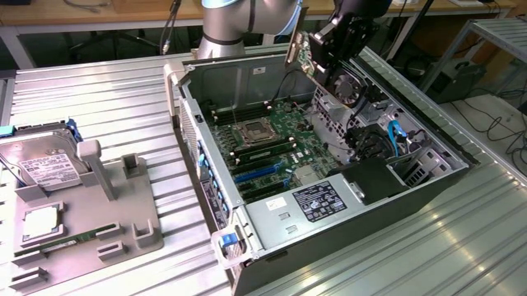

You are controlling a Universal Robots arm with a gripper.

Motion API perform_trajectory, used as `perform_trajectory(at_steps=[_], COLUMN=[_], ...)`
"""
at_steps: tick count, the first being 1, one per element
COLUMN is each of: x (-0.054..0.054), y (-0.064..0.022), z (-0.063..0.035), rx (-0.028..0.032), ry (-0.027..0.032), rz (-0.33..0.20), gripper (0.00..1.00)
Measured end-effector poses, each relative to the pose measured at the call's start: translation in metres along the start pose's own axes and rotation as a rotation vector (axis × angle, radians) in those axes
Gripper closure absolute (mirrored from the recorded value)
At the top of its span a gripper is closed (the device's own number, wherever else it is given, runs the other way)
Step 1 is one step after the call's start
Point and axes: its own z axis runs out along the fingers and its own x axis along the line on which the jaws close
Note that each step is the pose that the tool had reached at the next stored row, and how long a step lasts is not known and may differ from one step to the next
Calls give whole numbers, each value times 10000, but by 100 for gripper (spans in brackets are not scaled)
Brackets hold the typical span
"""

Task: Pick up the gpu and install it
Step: 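Insert the gpu into the slot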

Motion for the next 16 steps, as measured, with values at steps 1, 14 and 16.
perform_trajectory(at_steps=[1, 14, 16], x=[0, 0, 0], y=[0, 0, 0], z=[0, 0, 0], rx=[0, -11, -12], ry=[2, 39, 44], rz=[-63, -1123, -1269], gripper=[72, 72, 72])
